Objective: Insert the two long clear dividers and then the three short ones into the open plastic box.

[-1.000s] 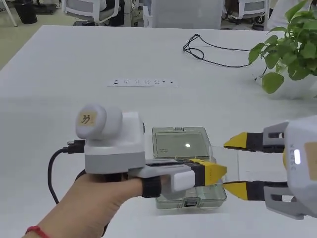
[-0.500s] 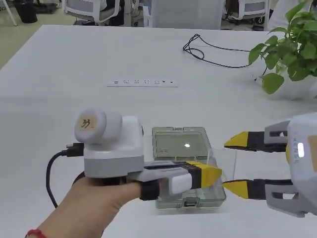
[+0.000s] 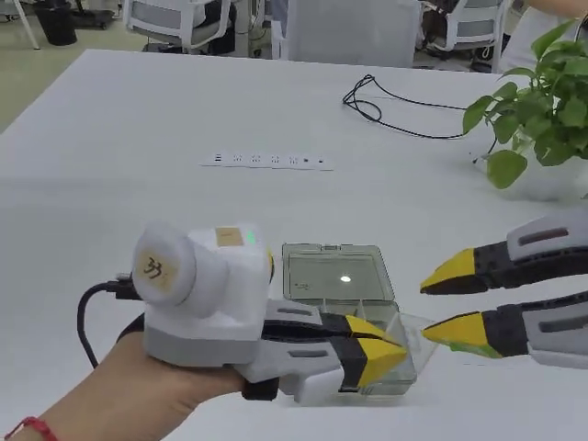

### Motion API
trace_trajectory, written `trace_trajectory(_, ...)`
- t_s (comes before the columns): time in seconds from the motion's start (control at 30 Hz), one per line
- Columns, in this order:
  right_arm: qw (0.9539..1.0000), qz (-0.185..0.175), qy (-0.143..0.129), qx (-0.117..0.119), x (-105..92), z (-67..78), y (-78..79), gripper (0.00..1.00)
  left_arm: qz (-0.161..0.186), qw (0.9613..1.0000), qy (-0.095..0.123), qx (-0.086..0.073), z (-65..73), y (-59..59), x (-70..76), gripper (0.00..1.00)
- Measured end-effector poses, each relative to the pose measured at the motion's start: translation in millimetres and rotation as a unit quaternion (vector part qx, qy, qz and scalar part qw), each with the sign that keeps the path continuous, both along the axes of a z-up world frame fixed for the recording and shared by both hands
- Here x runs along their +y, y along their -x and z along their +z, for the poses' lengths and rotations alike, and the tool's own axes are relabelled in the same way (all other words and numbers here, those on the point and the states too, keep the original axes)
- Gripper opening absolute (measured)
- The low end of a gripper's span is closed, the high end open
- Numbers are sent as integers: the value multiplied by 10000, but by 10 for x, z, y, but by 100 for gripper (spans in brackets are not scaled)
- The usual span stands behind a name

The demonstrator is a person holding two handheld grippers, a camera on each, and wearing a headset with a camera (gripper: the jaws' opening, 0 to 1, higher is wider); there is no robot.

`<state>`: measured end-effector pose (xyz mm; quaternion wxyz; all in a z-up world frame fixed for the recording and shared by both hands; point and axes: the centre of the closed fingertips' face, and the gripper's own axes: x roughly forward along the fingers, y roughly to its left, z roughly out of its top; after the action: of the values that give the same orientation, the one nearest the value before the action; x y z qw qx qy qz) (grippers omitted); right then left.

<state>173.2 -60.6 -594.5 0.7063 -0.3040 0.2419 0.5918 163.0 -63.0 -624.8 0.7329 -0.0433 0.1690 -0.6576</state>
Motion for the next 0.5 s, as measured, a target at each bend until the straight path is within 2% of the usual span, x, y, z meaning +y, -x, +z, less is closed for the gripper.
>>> trace_trajectory(0.07,9999,88,62,-17,-4,3,-14,17,-78,9999,2,-107,14,31,4,0)
trace_trajectory(0.13,9996,244,67,160,14,2,20,15,-149,9996,16,-251,31,46,9,0)
trace_trajectory(0.17,9989,336,-16,334,41,13,49,15,-222,9991,22,-368,44,66,13,0)
trace_trajectory(0.23,9967,515,-59,627,63,15,111,13,-301,9985,15,-447,59,91,20,0)
trace_trajectory(0.3,9951,697,-32,704,74,10,143,13,-360,9978,56,-561,85,106,30,0)
trace_trajectory(0.33,9938,762,6,807,76,-5,164,12,-368,9977,56,-570,90,106,34,0)
trace_trajectory(0.5,9903,943,83,1018,104,-46,192,9,-432,9964,104,-721,130,127,43,0)
